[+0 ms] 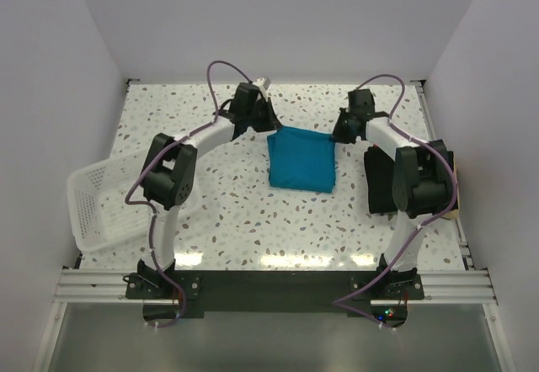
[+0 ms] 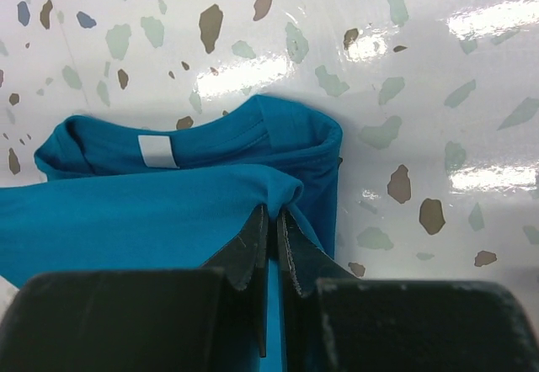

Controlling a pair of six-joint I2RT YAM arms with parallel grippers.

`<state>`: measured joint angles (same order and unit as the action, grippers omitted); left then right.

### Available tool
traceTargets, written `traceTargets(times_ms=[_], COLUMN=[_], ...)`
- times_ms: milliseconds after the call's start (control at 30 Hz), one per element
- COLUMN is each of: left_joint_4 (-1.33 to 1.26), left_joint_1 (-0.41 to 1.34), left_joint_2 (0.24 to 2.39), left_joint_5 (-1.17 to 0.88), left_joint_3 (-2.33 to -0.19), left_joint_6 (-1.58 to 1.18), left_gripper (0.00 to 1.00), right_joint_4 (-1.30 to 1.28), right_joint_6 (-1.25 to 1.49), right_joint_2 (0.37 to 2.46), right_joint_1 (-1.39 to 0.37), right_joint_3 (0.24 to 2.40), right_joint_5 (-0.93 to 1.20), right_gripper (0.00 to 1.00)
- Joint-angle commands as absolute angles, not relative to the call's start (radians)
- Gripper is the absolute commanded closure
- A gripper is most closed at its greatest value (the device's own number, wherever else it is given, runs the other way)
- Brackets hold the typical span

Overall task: Fold and stack the t-shirts
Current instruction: Fold the tshirt

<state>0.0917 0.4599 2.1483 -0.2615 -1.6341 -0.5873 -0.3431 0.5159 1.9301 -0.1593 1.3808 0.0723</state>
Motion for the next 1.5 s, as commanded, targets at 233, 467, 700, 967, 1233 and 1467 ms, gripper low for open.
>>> traceTargets(times_ms=[233,467,700,967,1233,1467], left_joint_4=[0.057,0.054,0.048,0.054,0.109,0.178], left_joint_1=[0.426,0.419,0.413,0.408,0.397,0.388], left_joint_2=[2.045,2.011,1.974,1.957,1.957,1.922], left_joint_5=[-0.177,-0.126,-0.066,-0.031,0.057,0.173], left_joint_3=[-1.556,-1.513,-1.468,-1.442,-1.439,-1.425], left_joint_6=[-0.581,-0.581,-0.587,-0.598,-0.623,-0.667], left_gripper=[1.00,1.00,1.00,1.00,1.00,0.47], right_joint_4=[-0.324,-0.330,-0.342,-0.359,-0.393,-0.433], right_joint_6=[0.517,0.514,0.502,0.492,0.469,0.393], right_joint_2=[1.875,1.902,1.950,2.017,2.101,2.112], right_joint_1=[-0.175,-0.181,-0.195,-0.207,-0.224,-0.225], right_joint_3=[1.419,1.442,1.497,1.563,1.652,1.721], right_joint_5=[0.057,0.067,0.078,0.098,0.127,0.238], right_gripper=[1.00,1.00,1.00,1.00,1.00,0.01])
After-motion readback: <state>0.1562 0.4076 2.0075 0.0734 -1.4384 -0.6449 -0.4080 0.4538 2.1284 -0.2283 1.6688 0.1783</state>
